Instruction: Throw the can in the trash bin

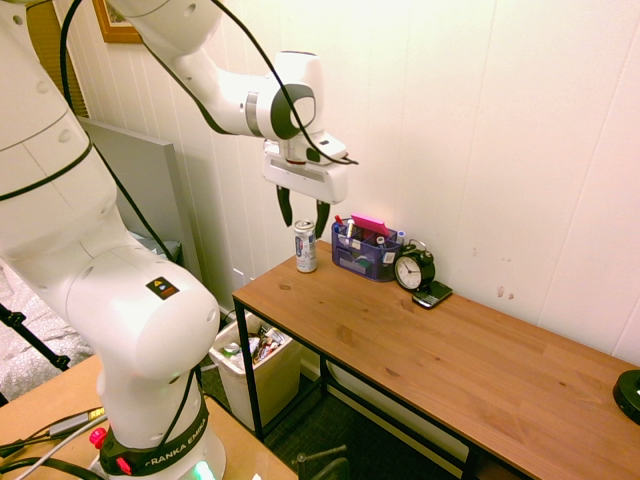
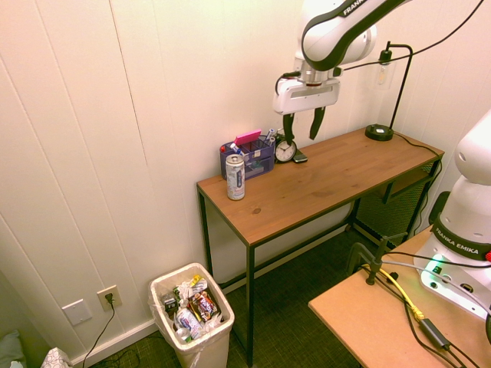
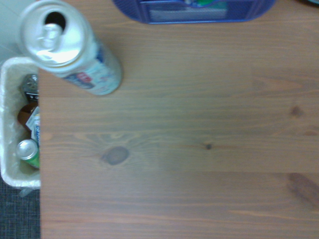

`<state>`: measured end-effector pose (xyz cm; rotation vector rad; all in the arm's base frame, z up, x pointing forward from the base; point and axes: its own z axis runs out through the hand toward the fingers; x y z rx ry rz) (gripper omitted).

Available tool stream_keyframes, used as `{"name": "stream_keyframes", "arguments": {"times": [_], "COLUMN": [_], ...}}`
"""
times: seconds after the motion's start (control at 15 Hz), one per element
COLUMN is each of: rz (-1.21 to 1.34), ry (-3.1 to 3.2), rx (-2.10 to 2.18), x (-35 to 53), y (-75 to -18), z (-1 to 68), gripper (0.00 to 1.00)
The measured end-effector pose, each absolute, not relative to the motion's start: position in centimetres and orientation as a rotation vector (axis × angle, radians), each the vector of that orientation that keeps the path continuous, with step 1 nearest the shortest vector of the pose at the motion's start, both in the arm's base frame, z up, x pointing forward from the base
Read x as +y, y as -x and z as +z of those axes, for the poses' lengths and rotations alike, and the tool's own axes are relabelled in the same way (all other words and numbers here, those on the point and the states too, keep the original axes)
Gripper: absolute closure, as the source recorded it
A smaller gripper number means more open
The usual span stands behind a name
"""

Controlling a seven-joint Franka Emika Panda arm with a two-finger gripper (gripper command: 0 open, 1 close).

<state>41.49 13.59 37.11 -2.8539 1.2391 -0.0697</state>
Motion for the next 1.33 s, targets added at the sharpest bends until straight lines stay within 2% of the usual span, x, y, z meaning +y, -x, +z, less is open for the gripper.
{"name": "stream_keyframes", "arguments": {"times": [0.2,0.53,1.0,1.27,1.33], "rz": [-0.045,-0.003,0.083,0.032,0.028], "ry": [2.871,2.890,2.870,2.805,2.798], "rx": [1.278,1.350,1.574,1.669,1.682], "x": [19.3,25.6,26.3,25.4,25.4], "y": [-42.7,-48.3,-53.9,-57.3,-57.8], "z": [35.8,34.1,28.3,27.7,27.6], "gripper": [0.00,0.00,0.00,0.00,1.00]}}
